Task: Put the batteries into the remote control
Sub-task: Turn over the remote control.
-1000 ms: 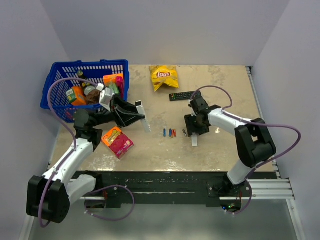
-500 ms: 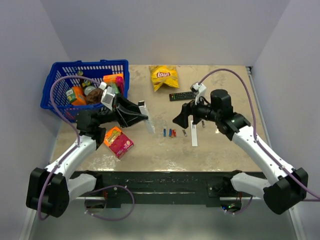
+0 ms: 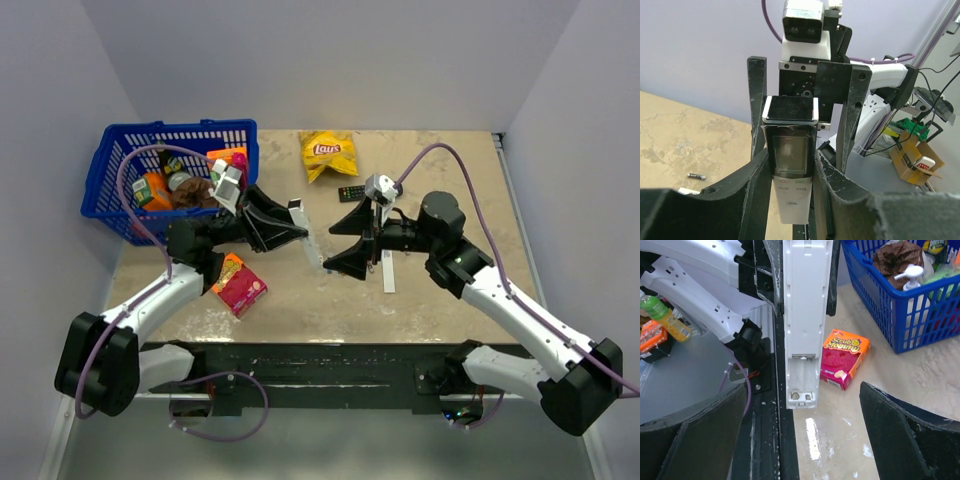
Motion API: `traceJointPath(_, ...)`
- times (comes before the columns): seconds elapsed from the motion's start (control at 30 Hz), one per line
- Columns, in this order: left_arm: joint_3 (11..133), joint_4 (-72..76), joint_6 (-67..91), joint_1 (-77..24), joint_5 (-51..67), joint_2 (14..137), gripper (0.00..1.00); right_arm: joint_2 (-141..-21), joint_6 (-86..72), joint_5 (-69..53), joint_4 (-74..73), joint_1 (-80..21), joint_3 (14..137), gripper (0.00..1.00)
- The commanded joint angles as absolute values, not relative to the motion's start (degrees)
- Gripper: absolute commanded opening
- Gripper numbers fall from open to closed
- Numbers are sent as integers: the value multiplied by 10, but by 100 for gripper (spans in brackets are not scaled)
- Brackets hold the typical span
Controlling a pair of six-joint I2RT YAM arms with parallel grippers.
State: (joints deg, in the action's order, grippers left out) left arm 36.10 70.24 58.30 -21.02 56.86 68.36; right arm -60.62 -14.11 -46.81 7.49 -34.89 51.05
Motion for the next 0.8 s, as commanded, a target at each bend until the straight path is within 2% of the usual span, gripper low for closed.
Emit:
traceJointPath(0.0, 392, 785, 570, -223, 542, 679, 0, -615, -165, -486, 154, -358, 502, 98)
traceJointPath(0.3, 400, 766, 551, -236, 531, 683, 0, -649, -171, -485, 183, -377, 510, 98)
traceJointPath(0.43, 403, 766, 550, -239, 529, 687, 0, -663, -171, -481, 187, -387, 509, 90)
traceJointPath(0.53, 403, 769, 551, -242, 530, 690, 0, -667, -168, -475, 187, -390, 506, 77)
traceJointPath(0.57, 402, 770, 552, -243, 530, 690, 0, -668, -167, -474, 185, -391, 506, 69)
traceJointPath(0.63, 402, 770, 554, -243, 529, 690, 0, -669, -162, -473, 178, -392, 507, 60)
traceJointPath(0.67, 403, 770, 554, -243, 530, 690, 0, -667, -162, -473, 177, -392, 508, 50)
traceJointPath(0.73, 400, 770, 555, -243, 531, 689, 0, -665, -151, -465, 161, -392, 510, 38)
traceJointPath(0.77, 399, 766, 555, -243, 531, 686, 0, -661, -144, -461, 150, -393, 515, 26)
